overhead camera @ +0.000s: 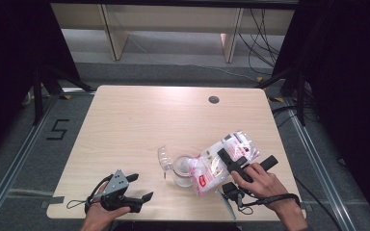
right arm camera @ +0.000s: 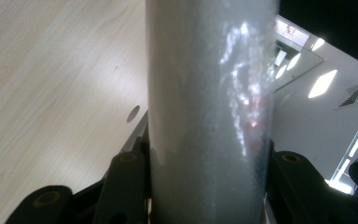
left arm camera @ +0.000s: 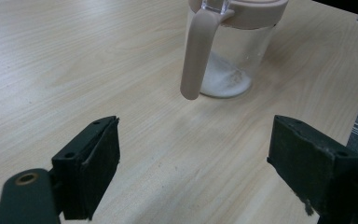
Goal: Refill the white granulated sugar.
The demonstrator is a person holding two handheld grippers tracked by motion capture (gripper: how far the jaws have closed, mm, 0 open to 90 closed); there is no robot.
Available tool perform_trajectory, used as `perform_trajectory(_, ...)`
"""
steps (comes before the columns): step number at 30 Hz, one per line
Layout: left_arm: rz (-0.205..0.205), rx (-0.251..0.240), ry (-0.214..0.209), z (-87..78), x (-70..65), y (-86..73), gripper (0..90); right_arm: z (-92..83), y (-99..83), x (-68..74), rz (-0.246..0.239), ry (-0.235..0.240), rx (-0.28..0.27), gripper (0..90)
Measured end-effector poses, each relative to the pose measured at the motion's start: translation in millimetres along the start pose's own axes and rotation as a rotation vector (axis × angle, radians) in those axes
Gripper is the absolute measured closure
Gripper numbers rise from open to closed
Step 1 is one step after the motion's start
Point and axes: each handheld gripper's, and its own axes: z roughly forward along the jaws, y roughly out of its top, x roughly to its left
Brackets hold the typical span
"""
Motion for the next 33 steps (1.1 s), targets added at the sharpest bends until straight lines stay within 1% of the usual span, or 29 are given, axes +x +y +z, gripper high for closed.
perform_trajectory(5, -0.007, -0.001, 0.001, 0.4, -0.2, -0.2, 16.1, -0.3, -0.2, -0.2, 0.0, -0.002, -0.002, 62.0)
perform_trajectory(7, 0.003, 0.001, 0.0, 0.1, 0.1, 0.1, 16.1, -0.2, -0.3, -0.2, 0.001, -0.001, -0.003, 62.1)
perform_trajectory(14, -0.008, -0.001, 0.001, 0.4, -0.3, -0.1, 16.1, -0.1, -0.3, -0.2, 0.002, 0.0, -0.006, 62.3)
perform_trajectory(16, 0.002, 0.0, 0.001, 0.1, 0.1, 0.1, 16.1, -0.1, 0.0, 0.1, 0.004, -0.001, -0.008, 62.4)
perform_trajectory(18, -0.003, 0.0, 0.001, 0.1, 0.0, 0.0, 16.1, -0.2, -0.1, 0.2, 0.006, -0.001, -0.009, 62.5)
perform_trajectory(33, -0.002, 0.0, 0.001, 0.1, 0.0, 0.0, 16.2, 0.1, -1.6, 0.4, 0.015, 0.004, -0.014, 63.5)
